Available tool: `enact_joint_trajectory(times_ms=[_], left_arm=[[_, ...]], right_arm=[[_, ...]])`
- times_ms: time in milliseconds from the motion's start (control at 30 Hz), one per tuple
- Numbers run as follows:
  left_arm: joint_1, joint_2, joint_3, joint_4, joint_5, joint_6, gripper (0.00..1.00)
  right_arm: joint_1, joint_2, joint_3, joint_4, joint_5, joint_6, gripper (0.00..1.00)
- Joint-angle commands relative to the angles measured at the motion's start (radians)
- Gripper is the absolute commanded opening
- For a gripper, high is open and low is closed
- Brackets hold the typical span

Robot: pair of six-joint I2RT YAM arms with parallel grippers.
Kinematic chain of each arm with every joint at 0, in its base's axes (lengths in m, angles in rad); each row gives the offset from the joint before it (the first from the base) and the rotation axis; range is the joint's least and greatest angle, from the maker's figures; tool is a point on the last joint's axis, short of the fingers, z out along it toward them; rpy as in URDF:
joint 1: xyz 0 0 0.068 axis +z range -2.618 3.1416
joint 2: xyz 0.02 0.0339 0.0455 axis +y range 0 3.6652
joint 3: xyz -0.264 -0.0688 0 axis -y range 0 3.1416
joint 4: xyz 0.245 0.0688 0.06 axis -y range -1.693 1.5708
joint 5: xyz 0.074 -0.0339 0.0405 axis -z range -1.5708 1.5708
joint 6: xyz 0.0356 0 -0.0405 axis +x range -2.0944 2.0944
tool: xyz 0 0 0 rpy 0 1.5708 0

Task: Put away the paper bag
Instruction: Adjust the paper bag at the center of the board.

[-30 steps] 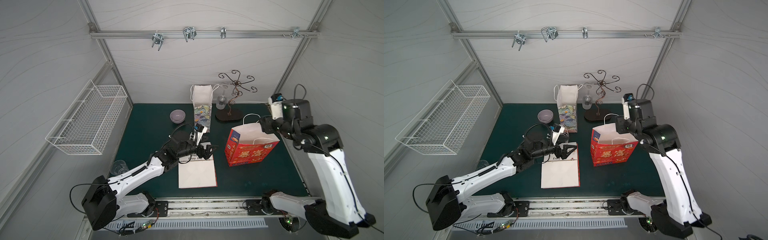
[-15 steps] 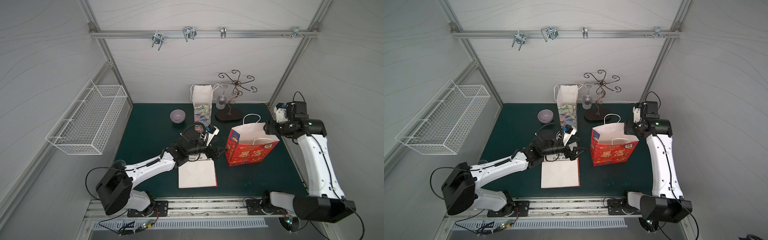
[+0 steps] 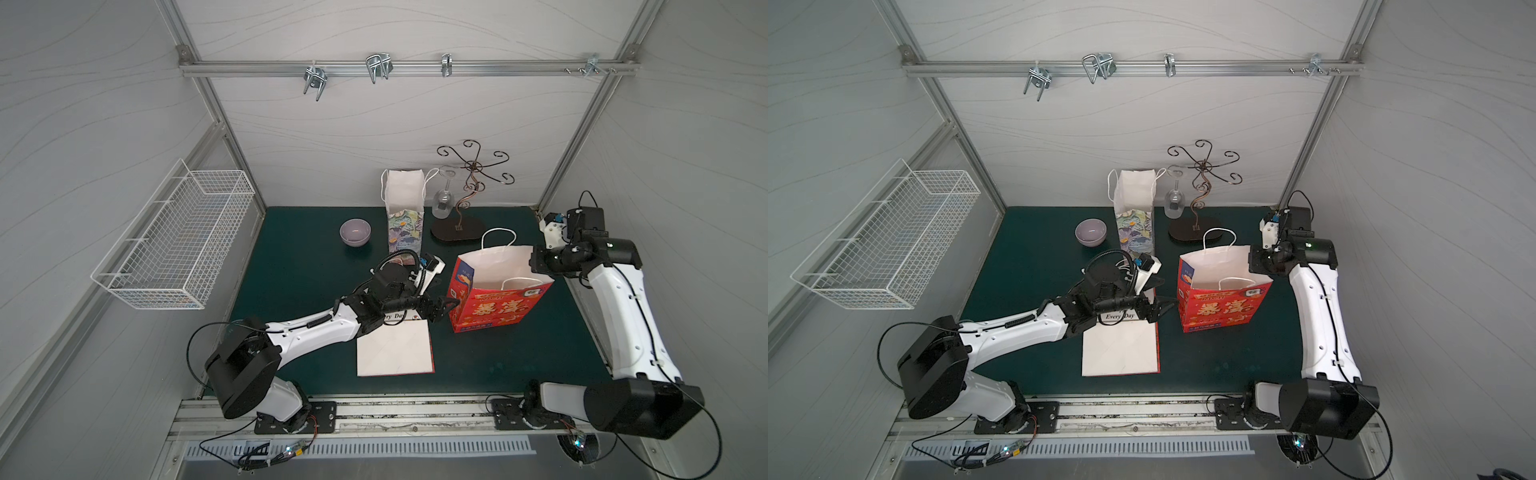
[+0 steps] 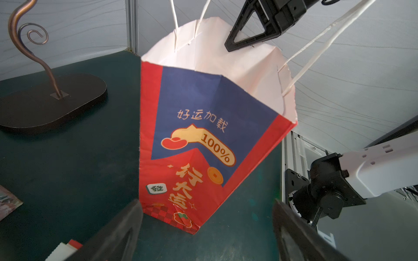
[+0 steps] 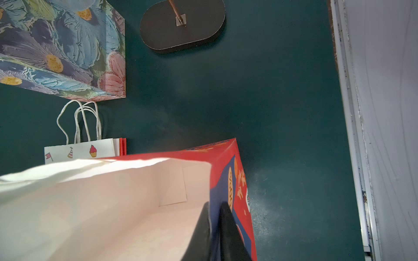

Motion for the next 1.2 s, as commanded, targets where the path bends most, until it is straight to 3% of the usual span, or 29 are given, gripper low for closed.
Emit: enact_joint_trajectory(times_ms=[0, 167, 267, 433, 533, 733, 900, 1033, 1167], left_arm=[[-0.005, 0.003, 0.031, 0.078, -0.017, 0.034, 0.92], [-0.004, 0.006, 0.016, 0.087, -0.019, 0.07, 0.92], [-0.005, 0.021, 0.013, 0.1, -0.014, 0.101, 0.93], [-0.005, 0.031, -0.008, 0.164, 0.061, 0.112, 0.93], [-0.005, 0.017, -0.055, 0.233, 0.097, 0.093, 0.93], [-0.005, -0.062, -0.152, 0.236, -0.01, 0.115, 0.94], [-0.041, -0.123, -0.195, 0.208, 0.003, 0.144, 0.95], [-0.116, -0.093, -0.185, 0.269, -0.032, 0.149, 0.95], [-0.164, -0.028, -0.145, 0.332, -0.127, 0.171, 0.87]], right_arm=[[0.035, -0.048, -0.035, 0.002, -0.04, 0.08, 0.09], [0.077, -0.072, -0.05, -0.002, -0.037, 0.136, 0.07], [0.068, -0.086, -0.032, -0.014, -0.013, 0.132, 0.11], [0.011, -0.112, 0.013, -0.032, 0.047, 0.103, 0.51], [0.007, -0.153, 0.006, -0.012, 0.098, 0.077, 0.66], [0.016, -0.202, -0.033, 0.017, 0.11, 0.014, 0.7], [0.056, -0.214, -0.052, 0.028, 0.107, -0.059, 0.71], [0.071, -0.222, -0.062, 0.035, 0.108, -0.08, 0.72], [0.081, -0.227, -0.071, 0.037, 0.094, -0.089, 0.71]])
